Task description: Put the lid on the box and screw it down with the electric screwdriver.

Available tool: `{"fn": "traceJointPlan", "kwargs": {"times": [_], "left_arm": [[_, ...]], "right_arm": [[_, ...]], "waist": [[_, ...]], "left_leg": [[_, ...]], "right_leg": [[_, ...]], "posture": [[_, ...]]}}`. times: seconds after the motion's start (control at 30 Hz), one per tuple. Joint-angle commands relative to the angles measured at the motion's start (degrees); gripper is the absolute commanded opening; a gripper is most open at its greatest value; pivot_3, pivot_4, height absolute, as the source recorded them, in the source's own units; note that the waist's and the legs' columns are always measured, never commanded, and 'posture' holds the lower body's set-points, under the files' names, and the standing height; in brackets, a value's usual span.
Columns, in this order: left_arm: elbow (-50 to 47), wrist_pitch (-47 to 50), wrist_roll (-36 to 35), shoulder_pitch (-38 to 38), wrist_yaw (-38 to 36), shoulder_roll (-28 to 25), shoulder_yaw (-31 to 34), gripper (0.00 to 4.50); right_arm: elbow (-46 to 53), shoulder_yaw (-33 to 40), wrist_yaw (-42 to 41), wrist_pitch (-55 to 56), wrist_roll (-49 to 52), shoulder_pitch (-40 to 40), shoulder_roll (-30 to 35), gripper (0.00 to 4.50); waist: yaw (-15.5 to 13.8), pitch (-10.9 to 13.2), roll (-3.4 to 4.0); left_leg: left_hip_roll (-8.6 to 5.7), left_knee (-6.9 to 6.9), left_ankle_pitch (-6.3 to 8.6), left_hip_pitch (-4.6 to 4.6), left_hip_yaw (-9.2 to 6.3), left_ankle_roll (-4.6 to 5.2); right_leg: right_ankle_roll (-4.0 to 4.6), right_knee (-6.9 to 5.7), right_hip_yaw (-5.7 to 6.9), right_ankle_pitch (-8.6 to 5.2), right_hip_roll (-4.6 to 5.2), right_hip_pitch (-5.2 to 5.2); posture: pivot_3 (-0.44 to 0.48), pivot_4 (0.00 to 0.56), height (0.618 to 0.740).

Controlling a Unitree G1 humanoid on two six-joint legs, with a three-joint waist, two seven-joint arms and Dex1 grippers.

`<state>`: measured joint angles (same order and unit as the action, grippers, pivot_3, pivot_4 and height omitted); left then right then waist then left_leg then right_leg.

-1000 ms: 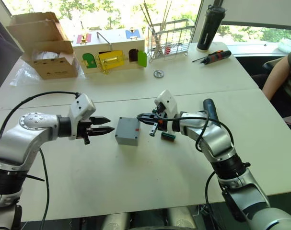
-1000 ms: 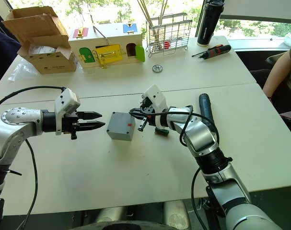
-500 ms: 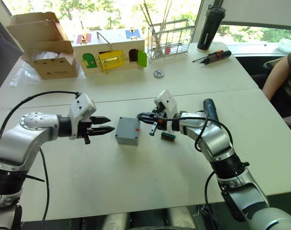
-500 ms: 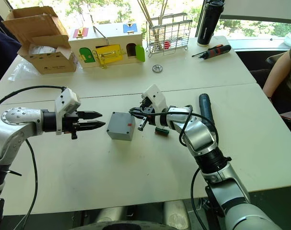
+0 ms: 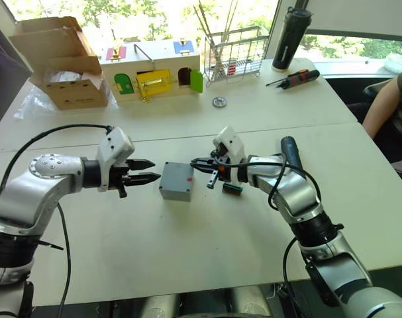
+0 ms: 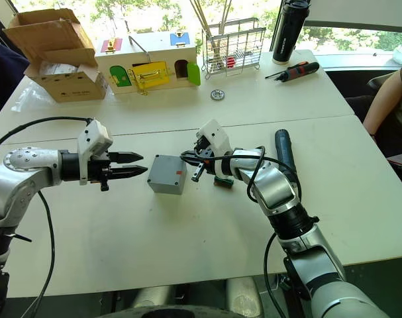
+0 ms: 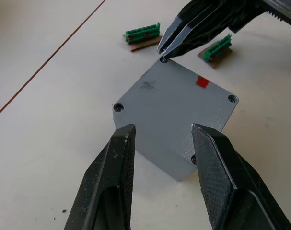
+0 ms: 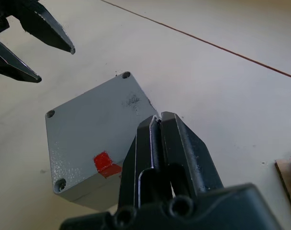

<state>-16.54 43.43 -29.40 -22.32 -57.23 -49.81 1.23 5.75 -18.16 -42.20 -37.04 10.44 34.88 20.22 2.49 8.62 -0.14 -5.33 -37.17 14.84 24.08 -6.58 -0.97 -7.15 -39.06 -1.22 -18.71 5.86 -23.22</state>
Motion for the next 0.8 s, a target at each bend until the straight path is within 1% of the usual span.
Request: {"fn": "traceJointPlan", "kwargs": {"times": [0.03,0.07,0.1,0.13,0.17,0.2,0.23,0.33,0.4,0.47,0.5,0.57,0.63,0.73,0.8], "left_arm": [[-1.27,-0.04,-0.58,-0.8,0.16,-0.24,0.78,1.87],[-1.43,0.04,-0.65,-0.76,0.25,-0.12,0.82,1.87],[-1.54,0.1,-0.76,-0.73,0.32,0.0,0.86,1.87],[-1.6,0.14,-0.85,-0.73,0.35,0.12,0.89,1.87],[-1.67,0.28,-1.19,-0.99,0.52,0.57,1.02,1.87],[-1.63,0.45,-1.56,-1.34,0.64,1.0,1.18,1.87],[-1.62,0.56,-1.88,-1.76,0.77,1.43,1.27,1.87],[-1.32,0.64,-2.98,-3.56,0.78,2.86,1.1,1.87],[-1.31,0.64,-3.38,-4.75,0.66,3.69,0.71,1.87],[-1.15,0.34,-3.73,-6.34,0.08,4.53,0.01,1.87],[-1.62,0.06,-4.12,-7.31,-0.84,5.12,-0.93,1.87],[-2.53,-0.83,-4.71,-9.07,-3.17,6.4,-3.22,1.87],[-2.76,-1.95,-4.47,-9.92,-4.53,7.33,-5.02,1.87],[-2.92,-3.75,-3.49,-10.8,-5.89,9.04,-7.74,1.87],[-2.94,-5.34,-2.48,-10.68,-6.93,9.54,-9.51,1.87]], "right_arm": [[1.06,-0.2,-0.75,1.05,-0.06,1.07,-0.33,0.59],[1.26,-0.13,-0.91,1.01,-0.09,0.99,-0.17,0.87],[1.45,-0.02,-1.01,1.0,-0.15,0.96,-0.02,1.27],[1.61,0.14,-1.03,0.97,-0.2,0.98,0.1,1.77],[2.13,0.8,-0.9,0.76,-0.11,1.13,0.4,2.4],[2.8,1.45,-0.91,0.49,0.06,1.32,0.79,2.93],[3.98,2.36,-1.09,-0.17,0.54,1.44,1.49,3.34],[8.62,5.96,-2.0,-4.06,3.08,1.83,4.42,3.34],[11.95,9.9,-2.15,-8.64,6.68,2.23,5.94,3.34],[14.41,16.13,-1.42,-15.8,11.75,3.79,7.26,3.34],[14.88,20.09,-1.91,-20.8,14.22,4.95,10.04,3.34],[14.46,25.07,-5.26,-29.13,17.79,6.66,19.2,3.98],[12.82,26.06,-6.66,-32.93,19.2,7.49,25.64,4.44],[6.33,23.73,-5.93,-40.55,18.49,10.28,33.3,4.48],[2.18,19.59,-5.48,-44.71,17.05,11.6,38.01,4.48]], "waist": [[0.0,0.0,0.0],[0.0,0.0,0.0],[-0.01,0.0,0.0],[-0.01,0.0,0.0],[-0.01,0.0,0.0],[-0.03,0.0,0.0],[-0.14,0.0,0.0],[-0.33,0.0,0.0],[-0.31,0.0,-0.01],[-0.23,0.0,-0.01],[-0.29,0.0,0.0],[-1.05,0.01,0.01],[-1.67,0.0,0.0],[-1.65,0.0,0.0],[-1.58,0.0,0.0]], "left_leg": [[0.0,0.0,0.0,0.0,0.0,0.0],[0.0,0.0,0.0,0.0,0.0,0.0],[0.0,0.0,0.0,0.0,0.0,0.0],[0.0,0.0,0.0,0.0,0.0,0.0],[0.0,0.0,0.0,0.0,0.0,0.0],[0.0,0.0,0.0,0.0,0.0,0.0],[0.0,0.0,0.0,0.0,0.0,0.0],[-0.02,-0.03,0.0,0.0,-0.01,0.0],[-0.03,-0.05,0.0,0.01,-0.01,0.0],[-0.03,-0.04,0.0,0.01,-0.01,0.0],[-0.02,-0.03,0.0,0.01,-0.01,0.0],[-0.04,-0.07,0.0,0.04,-0.01,0.0],[-0.11,-0.11,0.03,0.05,0.02,0.06],[-0.07,-0.12,0.05,0.05,0.11,0.09],[0.02,-0.13,0.05,0.05,0.2,0.08]], "right_leg": [[0.0,0.0,0.0,0.0,0.0,0.0],[0.0,0.0,0.0,0.0,0.0,0.0],[0.0,0.0,0.0,0.0,0.0,0.0],[0.0,0.0,0.0,0.0,0.0,0.0],[0.0,0.0,0.0,0.0,0.0,0.0],[0.0,0.0,0.0,0.0,0.0,0.0],[0.0,0.0,0.0,0.0,0.0,0.0],[0.0,0.0,0.0,0.0,0.02,0.02],[0.0,0.0,0.0,0.0,0.02,0.03],[0.0,0.0,0.0,0.0,0.02,0.03],[0.0,0.01,0.0,0.0,0.01,0.04],[0.0,0.01,0.01,0.0,0.04,0.05],[0.0,0.07,0.01,0.0,0.09,0.1],[0.0,0.18,-0.02,0.0,0.08,0.13],[0.0,0.22,-0.06,0.0,0.08,0.13]], "posture": [[0.0,0.15,0.74],[0.0,0.15,0.74],[0.0,0.15,0.74],[0.0,0.15,0.74],[0.0,0.15,0.74],[0.0,0.15,0.74],[0.0,0.15,0.74],[0.0,0.15,0.74],[0.0,0.15,0.74],[0.0,0.15,0.74],[0.0,0.15,0.74],[0.0,0.15,0.74],[0.0,0.15,0.74],[0.0,0.15,0.74],[0.0,0.15,0.74]]}}
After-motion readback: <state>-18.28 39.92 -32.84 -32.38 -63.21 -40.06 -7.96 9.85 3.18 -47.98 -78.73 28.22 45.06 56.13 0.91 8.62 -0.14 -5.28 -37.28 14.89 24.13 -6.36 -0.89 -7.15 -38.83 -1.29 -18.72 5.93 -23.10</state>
